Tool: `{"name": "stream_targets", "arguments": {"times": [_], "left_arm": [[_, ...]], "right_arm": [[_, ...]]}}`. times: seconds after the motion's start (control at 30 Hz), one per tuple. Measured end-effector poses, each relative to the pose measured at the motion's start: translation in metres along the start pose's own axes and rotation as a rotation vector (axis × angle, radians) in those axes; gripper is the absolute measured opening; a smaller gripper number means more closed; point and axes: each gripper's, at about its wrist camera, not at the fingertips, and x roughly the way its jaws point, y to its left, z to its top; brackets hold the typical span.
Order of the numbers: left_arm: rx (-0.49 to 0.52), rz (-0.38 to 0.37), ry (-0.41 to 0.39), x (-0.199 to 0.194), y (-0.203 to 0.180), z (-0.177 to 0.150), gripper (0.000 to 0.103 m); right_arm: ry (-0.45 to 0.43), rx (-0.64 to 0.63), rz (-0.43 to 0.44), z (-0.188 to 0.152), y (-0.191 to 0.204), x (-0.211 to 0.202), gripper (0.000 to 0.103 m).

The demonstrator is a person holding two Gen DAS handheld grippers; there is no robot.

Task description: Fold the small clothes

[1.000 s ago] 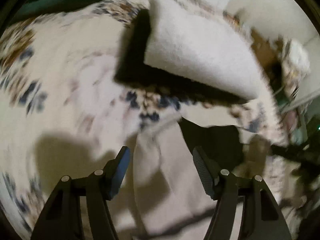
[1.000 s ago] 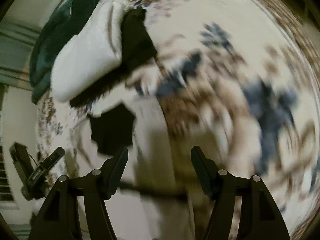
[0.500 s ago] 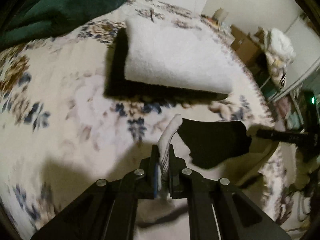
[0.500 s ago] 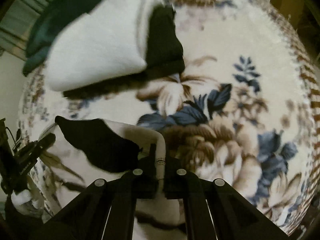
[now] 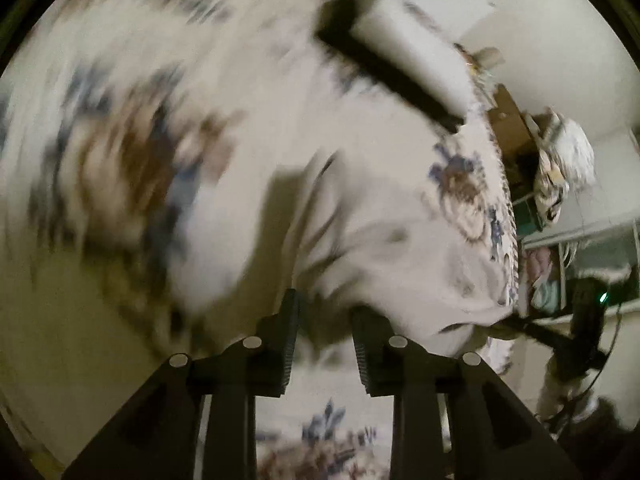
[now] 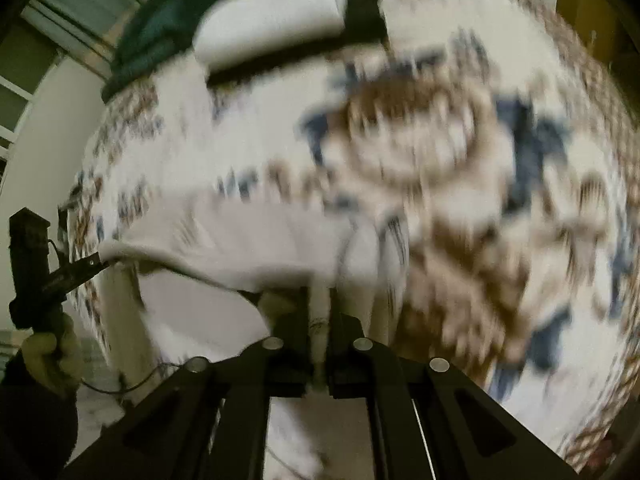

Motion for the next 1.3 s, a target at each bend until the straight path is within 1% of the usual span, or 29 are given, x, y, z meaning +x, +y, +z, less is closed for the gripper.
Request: {"name": "stream_targets", "arguments": {"times": [0.03, 0.07, 0.1, 0.13, 0.17, 0.2, 0.23, 0.27, 0.33, 0.4, 0.47, 0.57, 0.63, 0.67, 0.7, 0.73, 0.77, 0.83, 0.87, 0.93, 0.97, 1.0, 1.03, 1.1, 1.17, 1.23, 1.27, 1.3], "left_arm": [[-0.033, 0.003, 0.011, -0.001, 0.007, -0.005, 0.024], [-0.072, -0.002, 0.021, -0.002, 0.014, -0.010, 0.024], [-0.097, -0.010, 0.024, -0.005, 0.017, -0.013, 0.025], [-0.131, -0.027, 0.023, -0.008, 0.020, -0.014, 0.028], [-0.153, -0.042, 0.017, -0.010, 0.021, -0.014, 0.038], [-0.167, -0.056, 0.003, -0.013, 0.020, -0.013, 0.044], [-0.181, -0.073, -0.020, -0.016, 0.016, -0.007, 0.053], [-0.191, -0.088, -0.036, -0.016, 0.014, -0.003, 0.056], [-0.207, -0.109, -0.050, -0.011, 0.006, 0.010, 0.056], [-0.199, -0.114, -0.050, 0.001, -0.006, 0.025, 0.056], [-0.180, -0.107, -0.038, 0.011, -0.011, 0.033, 0.056], [-0.150, -0.074, 0.001, 0.032, -0.021, 0.040, 0.056], [-0.131, -0.056, 0.022, 0.040, -0.024, 0.039, 0.054], [-0.114, -0.035, 0.023, 0.042, -0.026, 0.039, 0.050], [-0.096, -0.016, 0.018, 0.042, -0.027, 0.038, 0.041], [-0.075, 0.005, 0.015, 0.042, -0.028, 0.036, 0.017], [-0.062, 0.021, 0.010, 0.041, -0.028, 0.035, 0.010], [-0.066, 0.014, -0.016, 0.033, -0.025, 0.032, 0.010], [-0.071, 0.008, -0.022, 0.028, -0.025, 0.032, 0.010], [-0.088, -0.022, -0.032, 0.016, -0.025, 0.033, 0.010], [-0.099, -0.036, -0.036, 0.012, -0.025, 0.033, 0.010], [-0.109, -0.055, -0.033, 0.008, -0.025, 0.033, 0.010], [-0.117, -0.065, -0.030, 0.004, -0.024, 0.033, 0.010], [-0.117, -0.068, -0.024, 0.001, -0.021, 0.030, 0.010], [-0.115, -0.042, -0.016, 0.004, -0.017, 0.027, 0.010], [-0.133, -0.023, 0.004, 0.014, -0.003, 0.022, 0.011], [-0.146, -0.024, 0.023, 0.021, 0.006, 0.020, 0.014], [-0.162, -0.037, 0.045, 0.028, 0.014, 0.019, 0.015]], "right_arm": [[0.027, 0.004, 0.001, -0.009, -0.003, 0.004, 0.013], [0.061, 0.009, 0.004, -0.020, -0.007, 0.008, 0.018], [0.081, 0.011, -0.002, -0.026, -0.009, 0.010, 0.026], [0.099, 0.019, -0.003, -0.032, -0.012, 0.011, 0.030], [0.113, 0.041, 0.006, -0.037, -0.017, 0.009, 0.038], [0.115, 0.061, 0.006, -0.039, -0.021, 0.009, 0.046], [0.110, 0.091, 0.010, -0.041, -0.027, 0.006, 0.048], [0.099, 0.127, 0.027, -0.041, -0.033, 0.002, 0.049], [0.068, 0.215, 0.077, -0.039, -0.046, -0.005, 0.049], [0.024, 0.311, 0.140, -0.038, -0.058, -0.013, 0.051], [-0.022, 0.417, 0.215, -0.037, -0.070, -0.018, 0.054], [-0.063, 0.575, 0.328, -0.039, -0.084, -0.016, 0.054], [-0.096, 0.661, 0.391, -0.043, -0.092, -0.014, 0.054], [-0.111, 0.694, 0.414, -0.045, -0.095, -0.014, 0.054], [-0.115, 0.715, 0.420, -0.045, -0.097, -0.013, 0.055], [-0.110, 0.722, 0.409, -0.045, -0.097, -0.011, 0.056], [-0.098, 0.723, 0.385, -0.044, -0.097, -0.007, 0.056], [-0.055, 0.700, 0.340, -0.038, -0.096, 0.006, 0.056], [-0.042, 0.690, 0.315, -0.034, -0.093, 0.012, 0.056], [-0.042, 0.663, 0.299, -0.026, -0.084, 0.020, 0.029], [-0.046, 0.648, 0.290, -0.023, -0.079, 0.021, 0.012], [-0.049, 0.622, 0.261, -0.020, -0.073, 0.019, 0.009], [-0.074, 0.605, 0.238, -0.018, -0.067, 0.013, 0.007], [-0.097, 0.598, 0.232, -0.017, -0.060, 0.004, 0.007], [-0.108, 0.612, 0.239, -0.019, -0.058, -0.006, 0.006], [-0.091, 0.616, 0.225, -0.024, -0.057, -0.011, 0.006], [-0.077, 0.618, 0.212, -0.029, -0.058, -0.014, 0.006], [-0.051, 0.612, 0.191, -0.034, -0.060, -0.012, 0.006]]}}
